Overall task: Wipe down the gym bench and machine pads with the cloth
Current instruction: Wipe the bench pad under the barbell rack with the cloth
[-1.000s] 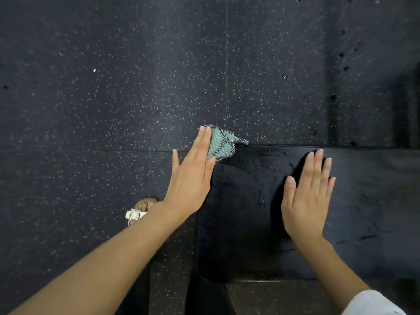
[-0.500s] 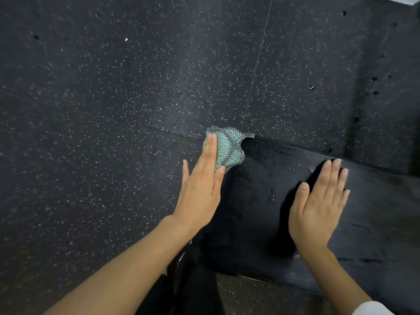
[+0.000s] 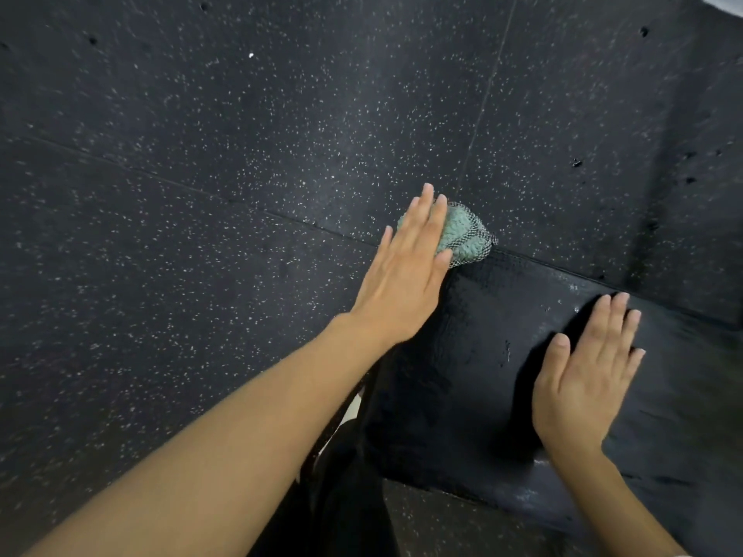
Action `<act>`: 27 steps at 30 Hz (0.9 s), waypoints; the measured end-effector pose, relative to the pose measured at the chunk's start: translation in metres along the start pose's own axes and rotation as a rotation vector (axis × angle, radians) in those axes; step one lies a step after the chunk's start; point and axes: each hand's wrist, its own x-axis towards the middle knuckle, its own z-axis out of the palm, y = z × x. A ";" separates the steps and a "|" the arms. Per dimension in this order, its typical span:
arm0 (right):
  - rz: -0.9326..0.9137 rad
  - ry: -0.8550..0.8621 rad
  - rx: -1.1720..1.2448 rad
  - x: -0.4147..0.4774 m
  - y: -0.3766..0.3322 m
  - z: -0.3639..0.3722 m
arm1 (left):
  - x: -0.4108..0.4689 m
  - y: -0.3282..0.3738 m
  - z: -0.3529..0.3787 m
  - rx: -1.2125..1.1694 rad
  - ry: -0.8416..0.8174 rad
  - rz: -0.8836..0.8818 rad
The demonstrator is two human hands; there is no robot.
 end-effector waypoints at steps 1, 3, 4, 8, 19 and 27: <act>-0.010 -0.011 0.006 0.000 -0.001 -0.001 | 0.002 -0.002 0.000 -0.015 -0.014 0.010; -0.028 -0.034 0.018 -0.001 -0.003 -0.002 | -0.003 -0.005 0.000 -0.075 -0.040 0.013; -0.039 -0.044 0.025 -0.002 -0.005 -0.003 | -0.007 -0.007 0.000 -0.111 -0.046 0.010; -0.153 -0.094 0.025 -0.004 -0.022 -0.004 | -0.025 -0.013 0.002 -0.187 -0.038 0.004; -0.239 -0.078 -0.031 -0.015 -0.064 0.014 | -0.095 -0.025 0.021 -0.304 -0.021 -0.024; -0.233 -0.060 -0.072 -0.015 -0.067 0.015 | -0.091 -0.032 0.022 -0.315 -0.039 -0.014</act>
